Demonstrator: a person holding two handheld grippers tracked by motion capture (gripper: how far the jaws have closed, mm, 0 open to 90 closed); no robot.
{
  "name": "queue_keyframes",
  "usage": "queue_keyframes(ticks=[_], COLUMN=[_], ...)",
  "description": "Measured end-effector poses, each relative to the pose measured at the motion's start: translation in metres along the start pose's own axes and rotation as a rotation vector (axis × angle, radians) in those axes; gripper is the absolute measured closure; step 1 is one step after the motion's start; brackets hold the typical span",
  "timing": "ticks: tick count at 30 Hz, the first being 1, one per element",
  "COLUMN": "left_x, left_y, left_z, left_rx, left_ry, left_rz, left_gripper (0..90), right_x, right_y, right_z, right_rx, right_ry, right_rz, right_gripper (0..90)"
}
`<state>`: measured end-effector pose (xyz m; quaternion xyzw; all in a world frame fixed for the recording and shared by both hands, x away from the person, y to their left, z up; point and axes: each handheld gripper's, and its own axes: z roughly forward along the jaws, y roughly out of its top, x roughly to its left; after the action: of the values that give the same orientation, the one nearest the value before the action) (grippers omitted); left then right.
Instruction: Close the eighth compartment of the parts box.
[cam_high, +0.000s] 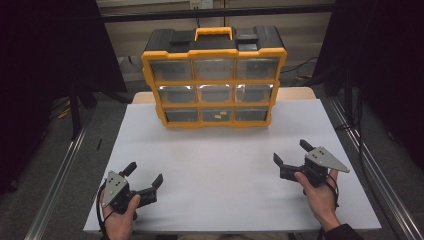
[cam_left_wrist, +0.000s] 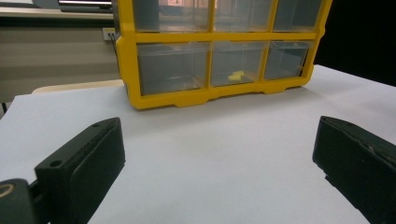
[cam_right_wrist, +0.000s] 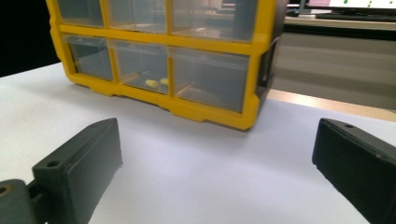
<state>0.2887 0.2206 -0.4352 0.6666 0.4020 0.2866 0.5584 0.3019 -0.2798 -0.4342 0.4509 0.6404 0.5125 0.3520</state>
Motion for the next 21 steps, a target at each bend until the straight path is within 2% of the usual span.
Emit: queue_keyframes(ticks=[7, 14, 18, 21], left_x=[0.0, 0.0, 0.001, 0.001], left_y=[0.0, -0.001, -0.001, -0.001], left_z=[0.0, 0.0, 0.0, -0.001], left_rx=[0.007, 0.012, 0.015, 0.013], left_ry=[0.007, 0.013, 0.03, 0.034], left_rz=[0.008, 0.013, -0.002, 0.003], left_gripper=[2.6, 2.6, 2.7, 2.7], right_x=[-0.006, -0.008, -0.01, -0.013], right_y=[-0.008, -0.01, -0.014, -0.016], right_z=[-0.016, -0.031, -0.039, -0.044], right_rx=[0.0, -0.012, -0.002, 0.001], right_ry=[-0.033, -0.056, -0.079, -0.091], right_rz=[0.029, 0.028, 0.022, 0.029], right_gripper=[0.5, 0.6, 0.6, 0.6])
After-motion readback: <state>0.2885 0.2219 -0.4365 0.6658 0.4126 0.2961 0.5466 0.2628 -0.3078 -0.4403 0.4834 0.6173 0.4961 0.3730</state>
